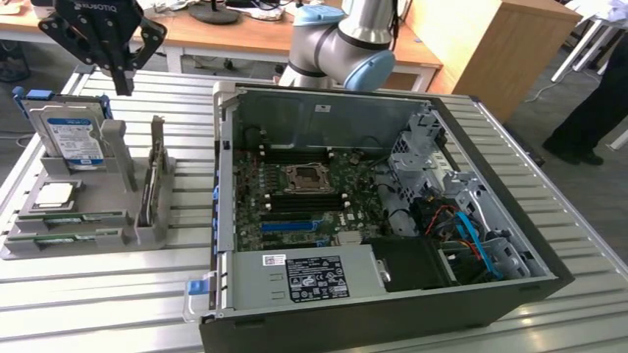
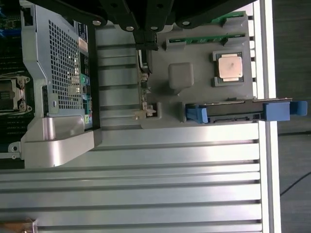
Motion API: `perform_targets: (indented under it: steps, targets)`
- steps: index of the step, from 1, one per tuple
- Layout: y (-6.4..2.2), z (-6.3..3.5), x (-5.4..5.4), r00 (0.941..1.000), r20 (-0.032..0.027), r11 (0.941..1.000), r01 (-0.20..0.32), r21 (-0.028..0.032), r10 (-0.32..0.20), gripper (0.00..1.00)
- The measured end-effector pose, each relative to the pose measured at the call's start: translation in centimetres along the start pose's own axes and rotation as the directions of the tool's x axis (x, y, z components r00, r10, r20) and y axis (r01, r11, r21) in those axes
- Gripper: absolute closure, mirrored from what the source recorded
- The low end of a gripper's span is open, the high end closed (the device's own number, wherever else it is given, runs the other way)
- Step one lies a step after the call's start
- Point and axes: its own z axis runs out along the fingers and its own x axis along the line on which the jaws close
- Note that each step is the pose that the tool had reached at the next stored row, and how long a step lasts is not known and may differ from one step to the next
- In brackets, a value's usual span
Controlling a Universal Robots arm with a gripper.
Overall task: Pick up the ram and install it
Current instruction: 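Reach for the ram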
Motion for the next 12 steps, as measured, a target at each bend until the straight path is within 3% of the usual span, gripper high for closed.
perform_targets:
  steps: [12]
  targets:
    - [-0.15,-0.03,3.3,1.0000,-0.0001,1.0000,0.000,0.0001,0.000,0.89]
